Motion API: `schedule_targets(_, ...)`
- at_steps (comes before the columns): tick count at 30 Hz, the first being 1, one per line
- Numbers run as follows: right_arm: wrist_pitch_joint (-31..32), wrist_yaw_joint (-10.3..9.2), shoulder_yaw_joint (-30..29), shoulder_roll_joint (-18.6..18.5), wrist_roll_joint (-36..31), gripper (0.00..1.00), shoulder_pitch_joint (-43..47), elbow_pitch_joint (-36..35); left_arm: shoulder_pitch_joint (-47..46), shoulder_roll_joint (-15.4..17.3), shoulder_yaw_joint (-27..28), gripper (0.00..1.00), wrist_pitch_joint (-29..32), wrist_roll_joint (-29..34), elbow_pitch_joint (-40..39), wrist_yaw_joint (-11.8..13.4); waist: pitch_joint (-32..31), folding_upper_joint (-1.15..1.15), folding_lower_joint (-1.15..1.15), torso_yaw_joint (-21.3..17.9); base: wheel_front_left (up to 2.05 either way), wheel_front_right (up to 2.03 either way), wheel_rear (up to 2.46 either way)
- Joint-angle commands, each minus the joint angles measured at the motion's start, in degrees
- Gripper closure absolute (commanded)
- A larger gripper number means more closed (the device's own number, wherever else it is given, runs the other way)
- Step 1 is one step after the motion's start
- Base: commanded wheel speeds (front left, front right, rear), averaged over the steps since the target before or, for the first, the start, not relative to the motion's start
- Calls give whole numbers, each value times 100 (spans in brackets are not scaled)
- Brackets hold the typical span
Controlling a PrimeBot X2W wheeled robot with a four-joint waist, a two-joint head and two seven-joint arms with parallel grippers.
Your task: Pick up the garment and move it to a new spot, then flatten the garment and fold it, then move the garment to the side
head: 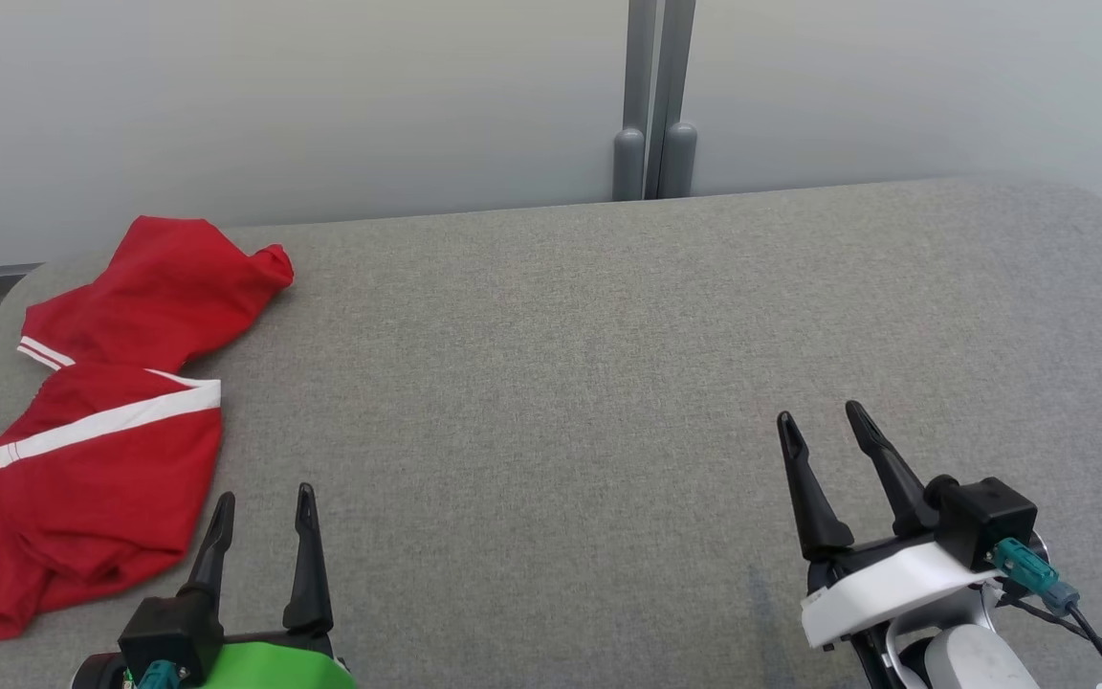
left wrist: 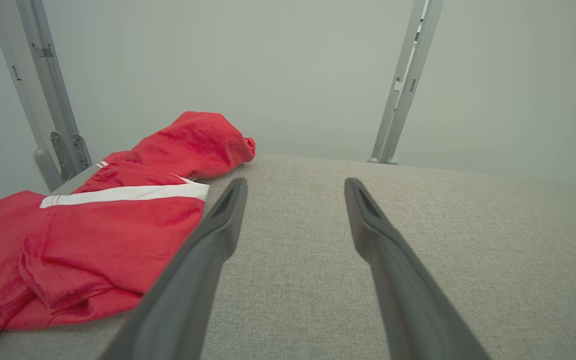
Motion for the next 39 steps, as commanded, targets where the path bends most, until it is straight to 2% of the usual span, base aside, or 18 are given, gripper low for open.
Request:
schedule_targets(1,-55,2,22,-29,-127,0,-54,-13,52,-11,17,0,-52,137,-22,-12,0,0,0,-1,0,0,0)
schedule_targets(18,-266,2,58,-35,-741,0,-86,76,139,-50,49,0,-243,858,34,19,-10,0,0,4,0,0,0)
schedule_targets(39,-259,2,48,-33,-579,0,-68,161,140,-80,122,0,-231,780,62,-17,-24,0,0,4,0,0,0)
